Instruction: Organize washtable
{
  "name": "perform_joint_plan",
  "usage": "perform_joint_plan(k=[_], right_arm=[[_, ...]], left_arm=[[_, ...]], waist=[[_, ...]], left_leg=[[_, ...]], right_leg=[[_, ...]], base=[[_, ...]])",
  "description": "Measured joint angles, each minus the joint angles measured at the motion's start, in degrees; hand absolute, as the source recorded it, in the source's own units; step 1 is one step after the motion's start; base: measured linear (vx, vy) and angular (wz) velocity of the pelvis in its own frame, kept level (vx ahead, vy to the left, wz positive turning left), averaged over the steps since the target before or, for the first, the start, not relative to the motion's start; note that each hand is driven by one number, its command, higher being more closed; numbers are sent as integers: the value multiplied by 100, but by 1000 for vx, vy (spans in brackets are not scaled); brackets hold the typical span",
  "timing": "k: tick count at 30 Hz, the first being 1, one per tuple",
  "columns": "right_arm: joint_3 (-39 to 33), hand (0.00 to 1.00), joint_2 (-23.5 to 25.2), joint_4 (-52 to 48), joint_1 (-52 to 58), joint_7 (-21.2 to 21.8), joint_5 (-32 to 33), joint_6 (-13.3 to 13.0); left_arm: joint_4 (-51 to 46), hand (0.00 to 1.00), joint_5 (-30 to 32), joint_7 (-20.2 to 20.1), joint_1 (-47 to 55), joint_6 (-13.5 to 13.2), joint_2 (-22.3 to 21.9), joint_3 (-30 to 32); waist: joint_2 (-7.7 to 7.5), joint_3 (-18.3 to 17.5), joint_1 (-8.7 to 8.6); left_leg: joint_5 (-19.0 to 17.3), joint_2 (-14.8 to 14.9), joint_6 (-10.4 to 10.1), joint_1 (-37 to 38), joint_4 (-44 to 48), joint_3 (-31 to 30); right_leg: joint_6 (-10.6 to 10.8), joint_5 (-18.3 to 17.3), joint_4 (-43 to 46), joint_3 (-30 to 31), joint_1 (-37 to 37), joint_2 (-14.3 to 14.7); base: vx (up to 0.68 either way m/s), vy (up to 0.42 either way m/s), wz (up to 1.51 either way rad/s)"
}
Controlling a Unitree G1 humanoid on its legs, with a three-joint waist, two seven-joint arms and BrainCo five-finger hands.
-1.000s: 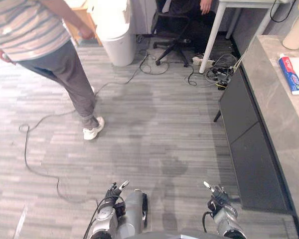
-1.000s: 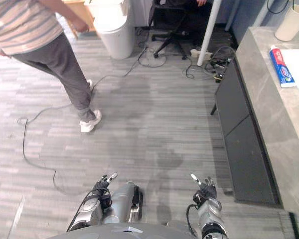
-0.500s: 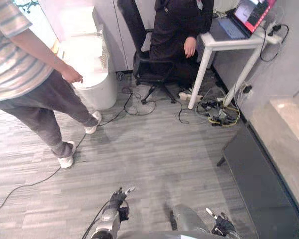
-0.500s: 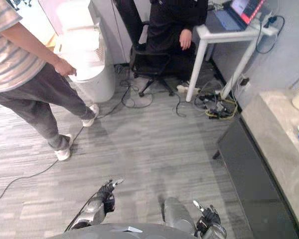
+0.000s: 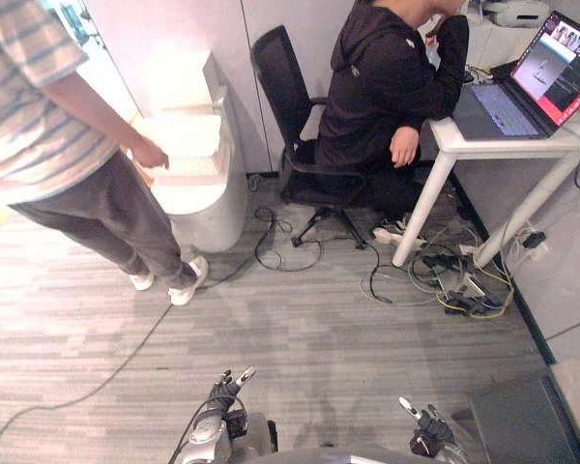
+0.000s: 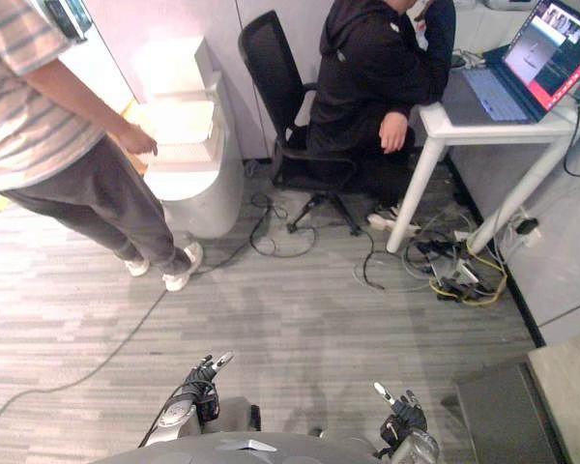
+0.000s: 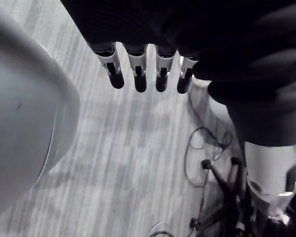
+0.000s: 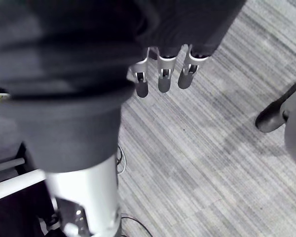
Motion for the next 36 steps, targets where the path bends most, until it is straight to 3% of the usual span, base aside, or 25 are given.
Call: perform_joint_plan(k=[1,2,4,6,7,8,17,25,29,32,34,36], right_arm=[[-40,0,-9,3,-4,0,0,0],[-60,0,-62,30,-6,-4,-2,-9],[-56,0,-168,213,-14,-5,-3,-26],[-56,0,-245,358,78,-24,-4,-2],[-59,0,-314,386,168,-23,-4,10],[143,0,-270,622,123,7,-4,26],[176,0,-251,632,129,2,-58,26],[660,0,-159,666,144,-6,-282,23],[938,0,-170,615,37,-28,-237,6],[1042,0,-116,594,-30,-11,-159,0],[1026,0,-47,558,-64,-21,46,1],[1010,0,-11,505,-96,-35,56,2]], left_arm=[[27,0,-1,5,7,-3,-12,6],[56,0,0,33,41,0,-34,38],[89,0,1,85,59,1,-52,67],[153,0,3,94,61,9,-49,33],[271,0,4,89,64,21,-46,-72],[575,0,8,45,65,19,507,-1021],[674,0,25,37,60,27,550,-1010],[766,0,124,-20,88,126,679,-958],[740,0,130,-8,71,122,683,-949],[742,0,313,-5,18,124,754,-961],[756,0,345,16,-158,139,861,-962],[752,0,345,51,-172,141,926,-960]], waist=[[26,-14,2],[96,-44,-2],[203,-72,-32],[251,-99,-48],[349,-164,-83],[59,-274,-50],[25,-253,-60],[-160,-184,-46],[-203,-159,7],[-240,-222,-69],[-451,-37,-108],[-530,51,-235]], left_leg=[[19,-12,-28,105,-753,-20],[158,-63,-202,282,-2228,-270],[382,-76,-329,291,-2981,-721],[550,-107,-232,424,-3089,-582],[946,-174,-32,504,-3316,-561],[991,-349,96,1610,-4552,-354],[991,-336,96,1785,-4568,-313],[1015,-240,76,2244,-4627,-170],[1076,-160,128,2164,-4766,532],[1036,-141,138,1776,-4754,1127],[1039,-158,141,1549,-4697,1631],[1026,-134,184,1491,-4611,1966]], right_leg=[[69,-44,0,39,31,-38],[155,-169,-5,138,54,-75],[126,-475,72,232,70,-68],[286,-740,291,401,109,-74],[387,-858,295,452,173,-56],[725,-492,383,849,-703,-275],[725,-486,353,850,-497,-271],[741,-346,241,901,-95,-254],[862,-77,7,1553,-421,-125],[926,48,-48,1917,-1062,-89],[1077,385,-165,2320,-1423,-89],[1152,714,-382,2550,-1496,-99]], base=[[208,-5,-26],[60,23,-35],[68,59,-42],[296,165,-38],[277,168,-24],[164,109,-11],[1,-1,0],[-48,8,-11],[-123,84,-80],[-126,83,-104],[-78,76,-114],[-5,26,-94]])
